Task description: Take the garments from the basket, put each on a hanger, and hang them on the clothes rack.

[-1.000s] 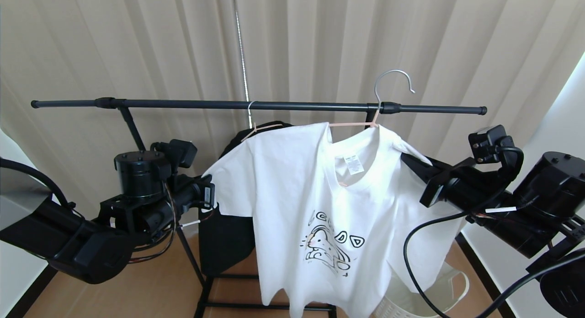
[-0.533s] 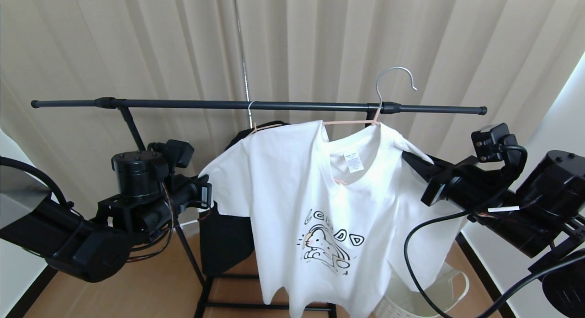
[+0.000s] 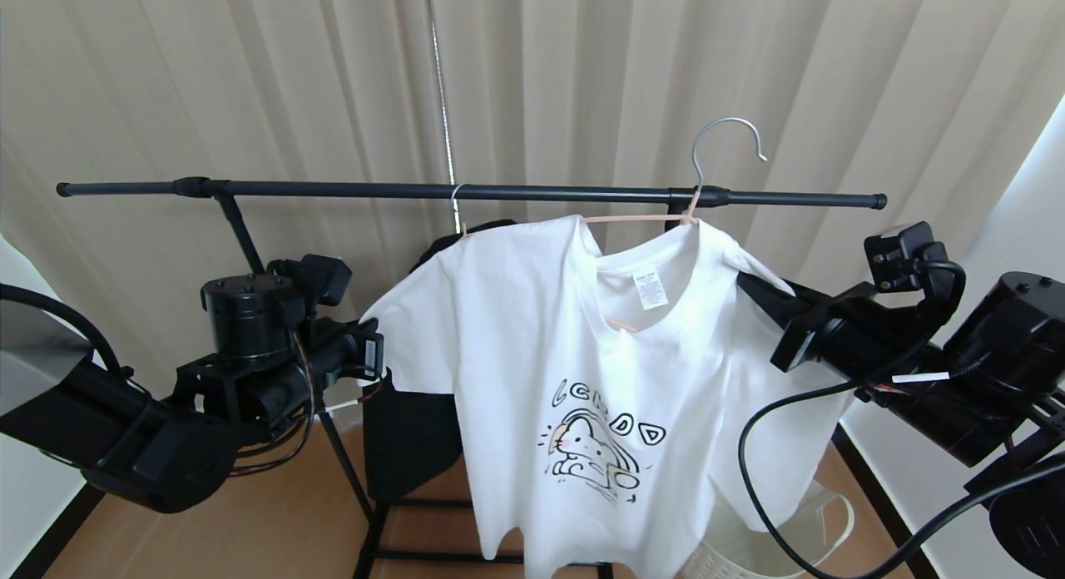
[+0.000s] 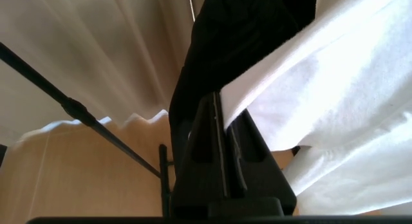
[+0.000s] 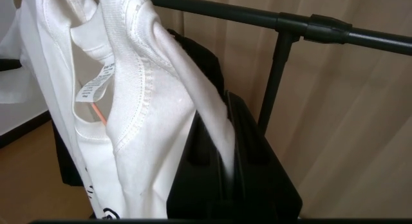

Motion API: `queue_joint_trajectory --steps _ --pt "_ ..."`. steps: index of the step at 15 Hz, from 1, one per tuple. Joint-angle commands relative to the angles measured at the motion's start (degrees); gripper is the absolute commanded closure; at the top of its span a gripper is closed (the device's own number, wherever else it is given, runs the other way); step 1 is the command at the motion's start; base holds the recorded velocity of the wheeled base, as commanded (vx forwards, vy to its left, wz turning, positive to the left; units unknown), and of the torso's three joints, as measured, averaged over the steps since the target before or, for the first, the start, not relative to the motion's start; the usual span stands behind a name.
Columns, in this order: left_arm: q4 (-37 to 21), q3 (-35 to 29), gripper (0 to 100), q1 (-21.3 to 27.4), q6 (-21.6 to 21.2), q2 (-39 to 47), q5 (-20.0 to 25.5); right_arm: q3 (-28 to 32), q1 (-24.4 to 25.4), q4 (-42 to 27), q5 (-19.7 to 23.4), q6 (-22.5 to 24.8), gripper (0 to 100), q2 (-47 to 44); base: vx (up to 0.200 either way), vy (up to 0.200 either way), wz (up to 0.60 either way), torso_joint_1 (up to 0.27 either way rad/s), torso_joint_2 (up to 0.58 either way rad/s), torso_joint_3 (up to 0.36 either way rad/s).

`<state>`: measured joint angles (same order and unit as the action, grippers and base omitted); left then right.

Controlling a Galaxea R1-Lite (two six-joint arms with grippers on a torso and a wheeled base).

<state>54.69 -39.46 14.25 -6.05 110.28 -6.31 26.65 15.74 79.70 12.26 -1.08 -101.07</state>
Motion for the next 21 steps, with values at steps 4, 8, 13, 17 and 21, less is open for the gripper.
queue_joint_trajectory --steps 4,8,13,17,21 --pt "-0.02 0.00 100 -0.01 0.07 0.03 -0.01 -0.02 -0.01 0.01 0.04 0.03 100 0.00 0.000 0.000 0.00 0.000 0.00 0.000" --pt "0.07 0.61 100 0.08 -0.19 0.03 -0.01 -0.02 -0.01 0.01 0.04 0.03 100 0.00 0.000 0.000 0.00 0.000 0.00 0.000" --pt "-0.02 2.63 0 -0.80 -0.98 -3.40 6.31 -0.11 -0.01 0.01 0.04 0.03 100 -0.09 0.000 0.000 0.00 0.000 0.00 0.000" --pt "-3.71 3.16 0 -2.39 -0.63 -12.98 18.88 -0.90 -0.01 0.01 1.89 0.03 100 -0.27 0.000 0.000 0.00 0.000 0.00 0.000" --pt "-28.23 -10.90 0 -2.30 -0.37 -23.70 29.87 -1.51 -0.01 0.01 3.73 0.03 100 -0.35 0.000 0.000 0.00 0.000 0.00 0.000"
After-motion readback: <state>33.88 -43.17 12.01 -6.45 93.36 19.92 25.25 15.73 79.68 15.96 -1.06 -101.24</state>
